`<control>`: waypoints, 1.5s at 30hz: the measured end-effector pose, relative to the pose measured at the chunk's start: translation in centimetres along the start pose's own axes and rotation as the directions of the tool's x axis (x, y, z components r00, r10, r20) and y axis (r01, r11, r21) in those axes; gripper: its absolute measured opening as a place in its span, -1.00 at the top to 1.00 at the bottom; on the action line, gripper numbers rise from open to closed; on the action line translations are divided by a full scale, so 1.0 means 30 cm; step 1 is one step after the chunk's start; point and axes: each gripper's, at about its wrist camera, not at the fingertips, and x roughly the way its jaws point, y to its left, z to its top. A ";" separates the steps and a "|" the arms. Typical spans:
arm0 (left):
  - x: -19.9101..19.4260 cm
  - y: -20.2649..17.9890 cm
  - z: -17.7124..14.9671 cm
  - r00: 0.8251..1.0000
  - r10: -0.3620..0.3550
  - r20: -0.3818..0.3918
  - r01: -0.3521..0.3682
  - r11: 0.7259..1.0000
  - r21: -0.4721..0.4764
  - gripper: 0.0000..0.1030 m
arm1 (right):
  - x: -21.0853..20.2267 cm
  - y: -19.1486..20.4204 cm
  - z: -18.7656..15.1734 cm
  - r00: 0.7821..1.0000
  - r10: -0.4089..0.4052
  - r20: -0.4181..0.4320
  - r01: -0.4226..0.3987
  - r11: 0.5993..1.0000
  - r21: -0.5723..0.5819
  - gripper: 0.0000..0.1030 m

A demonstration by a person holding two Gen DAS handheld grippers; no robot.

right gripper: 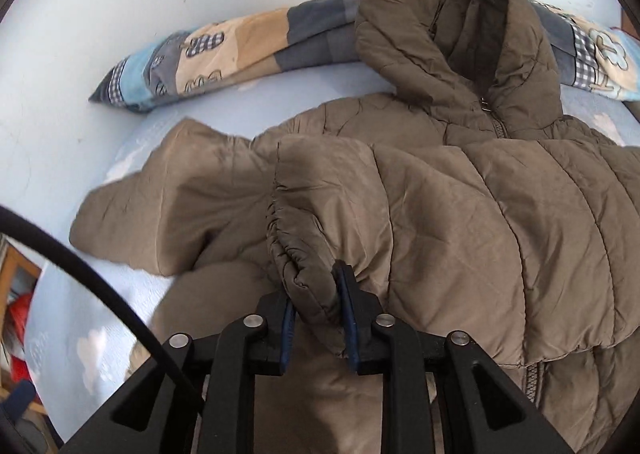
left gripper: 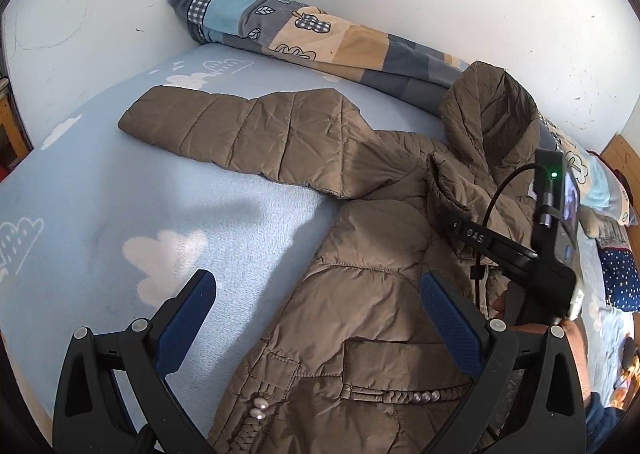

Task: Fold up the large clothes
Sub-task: 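Lift the held sleeve and fold it across the jacket body with the right gripper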

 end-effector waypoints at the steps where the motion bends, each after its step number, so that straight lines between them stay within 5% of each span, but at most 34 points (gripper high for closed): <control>1: 0.001 -0.001 0.000 1.000 0.000 -0.001 0.000 1.000 -0.001 -0.98 | -0.015 -0.004 0.001 1.000 0.008 -0.008 -0.008 1.000 -0.013 0.33; 5: 0.001 -0.007 -0.002 1.000 -0.002 -0.002 0.002 1.000 0.000 -0.99 | -0.120 -0.025 -0.005 0.995 0.104 -0.006 -0.104 0.994 -0.036 -0.19; 11: -0.002 -0.015 -0.002 1.000 -0.006 0.002 0.006 1.000 -0.003 -0.99 | -0.377 -0.282 -0.041 0.978 0.161 0.136 -0.182 0.970 0.164 -0.32; 15: 0.026 -0.035 0.017 0.999 -0.038 -0.016 0.038 0.999 -0.028 -0.99 | -0.534 -0.644 -0.118 0.966 0.107 0.234 -0.208 0.859 0.467 -0.33; 18: 0.077 -0.079 0.059 0.991 -0.114 -0.063 0.112 0.993 -0.041 -0.99 | -0.608 -0.848 -0.191 0.974 0.020 0.227 -0.157 0.781 0.604 -0.36; 22: 0.138 -0.149 0.085 0.982 -0.151 -0.109 0.149 0.988 -0.027 -0.98 | -0.644 -1.014 -0.282 0.972 0.016 0.235 -0.187 0.661 0.727 -0.37; 25: 0.154 -0.175 0.078 0.989 -0.112 -0.093 0.111 0.994 -0.015 -0.99 | -0.628 -1.068 -0.295 0.974 0.038 0.223 -0.198 0.618 0.761 -0.36; 29: 0.144 -0.180 0.075 0.996 -0.066 -0.055 0.067 0.998 0.017 -0.99 | -0.583 -1.100 -0.261 0.976 0.047 0.214 -0.198 0.605 0.771 -0.31; 35: 0.141 -0.174 0.071 0.997 -0.057 -0.052 0.058 0.998 0.030 -0.99 | -0.486 -1.141 -0.226 0.981 0.088 0.171 -0.191 0.546 0.816 0.18; 37: 0.147 -0.180 0.069 0.997 -0.055 -0.059 0.057 0.997 0.042 -0.99 | -0.483 -1.150 -0.221 0.985 0.043 0.165 -0.160 0.563 0.811 0.48; 45: 0.144 -0.191 0.060 0.997 -0.058 -0.056 0.061 0.996 0.064 -0.99 | -0.530 -1.168 -0.212 0.988 -0.104 0.117 -0.025 0.636 0.772 0.58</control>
